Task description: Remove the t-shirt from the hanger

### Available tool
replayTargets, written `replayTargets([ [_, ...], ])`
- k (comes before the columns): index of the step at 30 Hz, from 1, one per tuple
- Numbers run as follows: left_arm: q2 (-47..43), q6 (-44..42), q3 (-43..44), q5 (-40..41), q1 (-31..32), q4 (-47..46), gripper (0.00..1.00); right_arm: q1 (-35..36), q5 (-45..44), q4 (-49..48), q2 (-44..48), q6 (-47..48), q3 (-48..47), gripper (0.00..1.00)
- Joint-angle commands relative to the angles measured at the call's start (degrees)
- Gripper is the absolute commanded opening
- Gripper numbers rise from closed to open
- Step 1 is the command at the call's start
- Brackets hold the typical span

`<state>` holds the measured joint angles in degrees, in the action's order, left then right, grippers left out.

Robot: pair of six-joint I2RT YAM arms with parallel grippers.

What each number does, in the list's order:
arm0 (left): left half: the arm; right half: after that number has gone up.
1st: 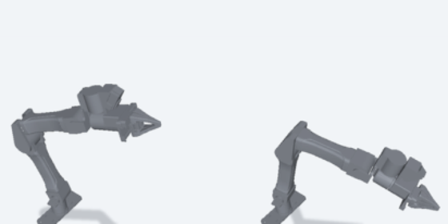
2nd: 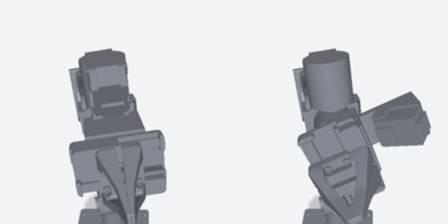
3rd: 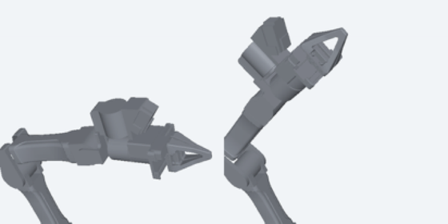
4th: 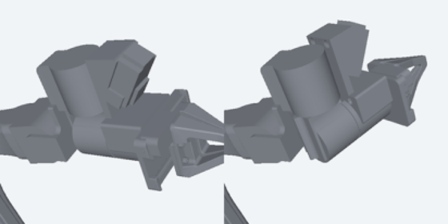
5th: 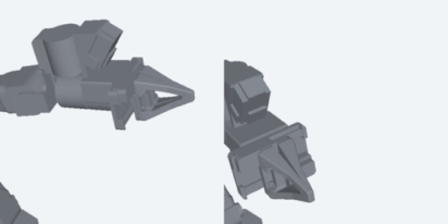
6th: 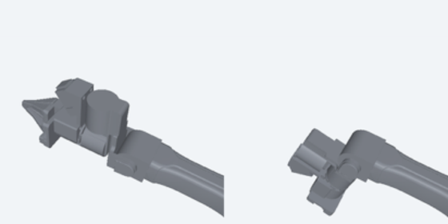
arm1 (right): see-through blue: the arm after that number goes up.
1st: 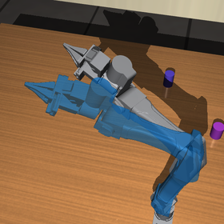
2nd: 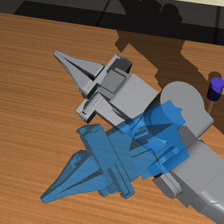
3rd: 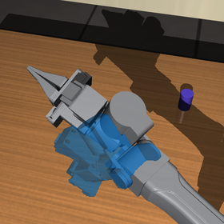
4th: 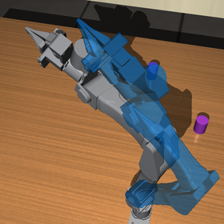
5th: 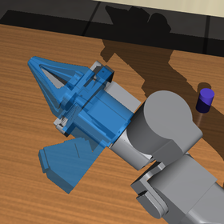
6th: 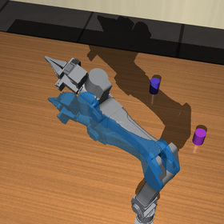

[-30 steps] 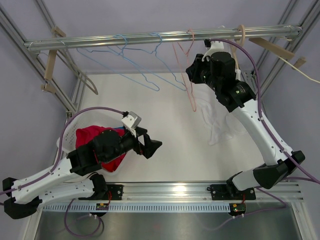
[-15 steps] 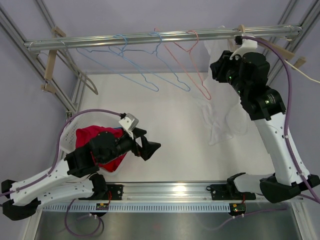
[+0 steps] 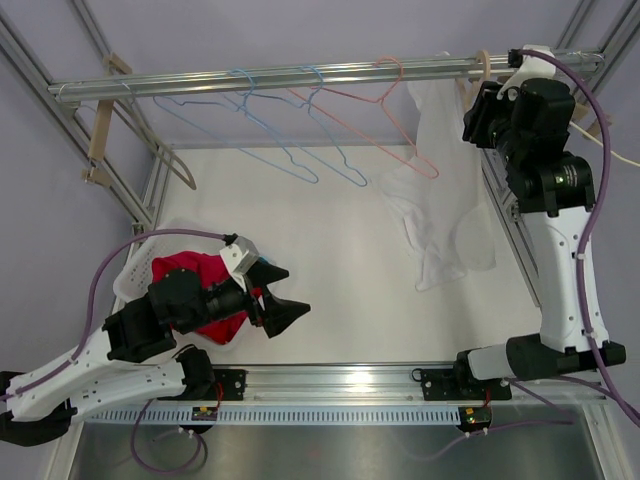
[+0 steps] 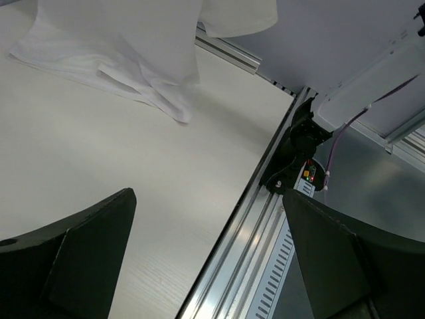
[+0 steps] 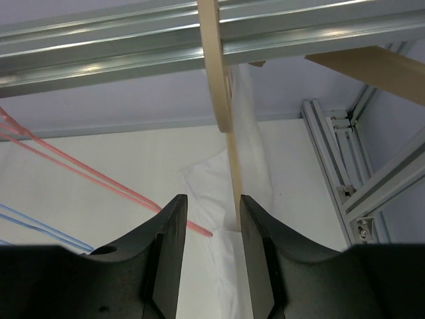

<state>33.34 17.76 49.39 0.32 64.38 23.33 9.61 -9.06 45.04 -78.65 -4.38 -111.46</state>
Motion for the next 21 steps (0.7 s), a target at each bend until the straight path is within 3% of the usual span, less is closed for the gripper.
replayTargets([
  [1,0.1,-2.2,0.5,-4.4,0.3,0.6,0.99,-2.0,6.3,3.5,-4.9,3.7,-5.3,0.46],
  [7,0.2,-3.2,-0.9,-7.3,0.3,0.6,0.99,-2.1,6.1,9.2,-13.0,6.8,-14.5,0.46],
  [15,0.1,-3.5,-1.0,-10.2,0.3,0.6,0.99,-2.1,5.1,6.3,-12.6,7.5,-11.6,0.37],
  [21,-0.5,-3.7,-1.2,-10.5,0.3,0.6,0.99,-2.1,1.2,6.7,-13.2,9.0,-10.5,0.48],
])
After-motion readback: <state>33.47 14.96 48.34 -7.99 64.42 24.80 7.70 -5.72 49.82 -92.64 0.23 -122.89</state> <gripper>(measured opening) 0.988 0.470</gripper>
